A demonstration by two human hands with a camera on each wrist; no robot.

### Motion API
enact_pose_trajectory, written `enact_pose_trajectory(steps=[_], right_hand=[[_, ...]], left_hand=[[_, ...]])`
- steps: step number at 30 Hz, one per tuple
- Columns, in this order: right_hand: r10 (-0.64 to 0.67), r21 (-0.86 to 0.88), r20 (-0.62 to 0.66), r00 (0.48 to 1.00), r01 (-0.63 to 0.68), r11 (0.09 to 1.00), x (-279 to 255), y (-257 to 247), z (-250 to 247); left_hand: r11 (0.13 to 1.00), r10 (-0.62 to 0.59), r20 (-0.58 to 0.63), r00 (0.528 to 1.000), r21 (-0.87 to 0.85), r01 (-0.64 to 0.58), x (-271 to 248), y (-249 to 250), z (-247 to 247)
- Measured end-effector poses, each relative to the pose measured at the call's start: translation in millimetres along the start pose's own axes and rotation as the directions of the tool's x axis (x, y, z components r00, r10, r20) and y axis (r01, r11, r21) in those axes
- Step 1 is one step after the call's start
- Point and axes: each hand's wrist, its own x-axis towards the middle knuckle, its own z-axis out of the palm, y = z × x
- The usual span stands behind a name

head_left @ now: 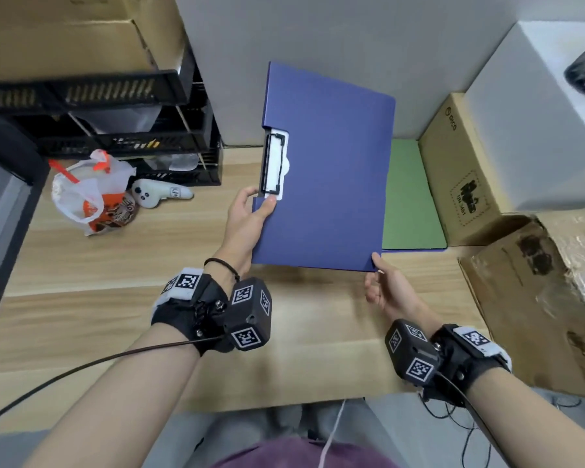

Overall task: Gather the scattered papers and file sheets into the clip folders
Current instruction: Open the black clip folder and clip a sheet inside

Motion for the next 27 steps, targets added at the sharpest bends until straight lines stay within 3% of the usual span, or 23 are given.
enact_pose_trajectory(steps=[5, 10, 15, 20, 24, 27], right_hand=[[0.025, 0.075, -0.138, 0.990, -0.014, 0.997, 29, -37, -47], [0.147, 0.140, -0.219, 0.964, -0.118, 0.983, 52, -38, -87], [0.202, 0.329, -0.284, 0.937, -0.103, 0.939, 73, -39, -111], [0.291, 0.370, -0.201, 0.935, -0.202, 0.907, 87, -44, -121], [0.309, 0.256, -0.055, 0.950, -0.286, 0.924, 88, -44, -121], [0.284, 0.169, -0.002, 0.959, -0.280, 0.945, 89, -46, -115]], left_hand=[[0.993, -0.096, -0.024, 0.995, 0.063, 0.098, 39, -21, 71], [0.954, -0.248, -0.123, 0.961, 0.144, 0.264, 58, -74, 109], [0.911, -0.363, -0.038, 0.931, 0.194, 0.364, 67, -94, 125], [0.919, -0.310, -0.015, 0.951, 0.253, 0.303, 81, -86, 153], [0.894, -0.337, -0.036, 0.941, 0.301, 0.332, 89, -97, 172], [0.885, -0.281, -0.063, 0.958, 0.369, 0.284, 87, -104, 178]])
